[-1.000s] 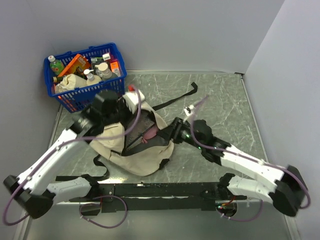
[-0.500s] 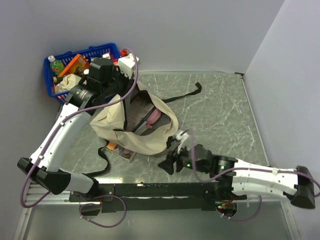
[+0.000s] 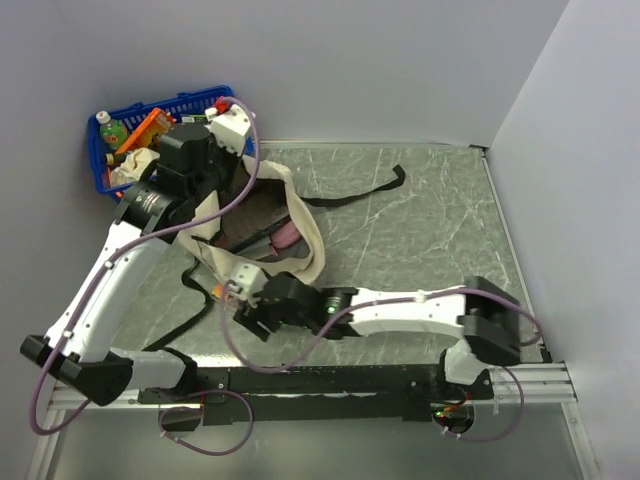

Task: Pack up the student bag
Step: Place the book in the student bag.

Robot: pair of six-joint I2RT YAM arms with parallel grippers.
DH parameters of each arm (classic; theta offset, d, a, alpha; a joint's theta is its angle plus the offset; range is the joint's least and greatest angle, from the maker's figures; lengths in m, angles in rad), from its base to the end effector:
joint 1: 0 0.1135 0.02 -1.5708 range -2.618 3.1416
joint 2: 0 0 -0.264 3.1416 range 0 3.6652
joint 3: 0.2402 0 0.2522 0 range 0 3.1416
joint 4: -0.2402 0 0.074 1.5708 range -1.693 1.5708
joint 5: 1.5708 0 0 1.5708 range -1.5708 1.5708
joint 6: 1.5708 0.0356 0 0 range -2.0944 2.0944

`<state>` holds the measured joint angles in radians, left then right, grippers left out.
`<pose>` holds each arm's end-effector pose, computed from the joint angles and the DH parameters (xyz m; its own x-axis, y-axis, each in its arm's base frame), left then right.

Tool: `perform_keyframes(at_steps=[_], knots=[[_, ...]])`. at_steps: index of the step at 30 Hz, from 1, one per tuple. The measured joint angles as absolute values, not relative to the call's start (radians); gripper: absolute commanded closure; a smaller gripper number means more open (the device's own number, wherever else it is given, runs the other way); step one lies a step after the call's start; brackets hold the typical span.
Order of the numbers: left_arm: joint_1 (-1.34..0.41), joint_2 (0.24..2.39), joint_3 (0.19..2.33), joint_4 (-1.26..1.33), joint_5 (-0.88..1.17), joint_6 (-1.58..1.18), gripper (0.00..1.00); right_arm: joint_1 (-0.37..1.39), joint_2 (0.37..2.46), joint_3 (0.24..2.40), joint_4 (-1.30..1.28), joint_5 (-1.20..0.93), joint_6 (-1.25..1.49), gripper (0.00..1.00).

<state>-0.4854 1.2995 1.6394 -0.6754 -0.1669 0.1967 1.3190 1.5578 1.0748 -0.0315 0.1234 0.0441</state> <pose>0.2356 -0.1176 0.4702 -0.2228 0.3354 -0.9153 0.3721 0.8971 0.2382 0.0931 0.3442 0.2630 -0.1637 -0.4606 -0.8724 -0.9281 0.3717 -0.0221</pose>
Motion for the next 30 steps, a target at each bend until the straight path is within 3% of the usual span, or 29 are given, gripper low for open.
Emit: perform_keyframes(at_steps=[10, 17, 30], knots=[[-0.463, 1.21, 1.616, -0.759, -0.27, 0.214, 0.99, 1.276, 1.869, 1.291, 0.11, 0.05, -0.116, 0.38], [-0.461, 1.158, 1.758, -0.939, -0.246, 0.247, 0.99, 1.277, 1.779, 1.173, 0.183, 0.001, -0.125, 0.42], [-0.458, 1.053, 1.862, -1.155, -0.308, 0.298, 0.99, 1.155, 1.789, 1.209, 0.114, -0.102, -0.008, 0.43]])
